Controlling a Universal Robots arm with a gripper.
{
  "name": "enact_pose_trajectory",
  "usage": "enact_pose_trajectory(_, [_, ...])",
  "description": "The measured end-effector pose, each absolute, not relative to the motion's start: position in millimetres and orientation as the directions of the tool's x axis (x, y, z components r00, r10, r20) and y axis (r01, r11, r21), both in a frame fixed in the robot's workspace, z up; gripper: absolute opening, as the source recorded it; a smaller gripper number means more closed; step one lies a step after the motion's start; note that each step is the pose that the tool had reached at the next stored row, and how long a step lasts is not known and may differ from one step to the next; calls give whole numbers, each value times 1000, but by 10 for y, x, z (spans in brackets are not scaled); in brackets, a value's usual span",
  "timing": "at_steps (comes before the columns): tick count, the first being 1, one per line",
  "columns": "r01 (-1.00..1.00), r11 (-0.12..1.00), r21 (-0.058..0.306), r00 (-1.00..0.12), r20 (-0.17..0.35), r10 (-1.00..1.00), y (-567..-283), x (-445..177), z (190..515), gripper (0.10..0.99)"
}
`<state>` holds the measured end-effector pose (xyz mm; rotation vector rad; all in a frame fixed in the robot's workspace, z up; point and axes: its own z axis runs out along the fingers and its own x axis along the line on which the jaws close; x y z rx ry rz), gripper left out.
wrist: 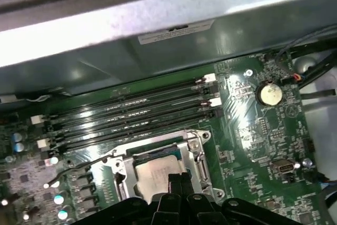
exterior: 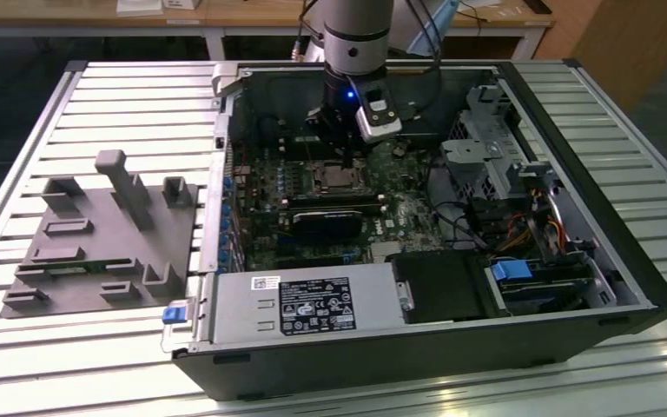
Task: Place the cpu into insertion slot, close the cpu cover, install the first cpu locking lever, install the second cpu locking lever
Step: 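Close the cpu cover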
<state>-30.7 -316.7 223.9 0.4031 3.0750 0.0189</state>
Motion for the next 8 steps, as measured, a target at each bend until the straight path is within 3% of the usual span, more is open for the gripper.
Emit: enact_pose_trajectory(8, [255, 966, 37, -966, -43, 257, -3248, -361, 2218, 102])
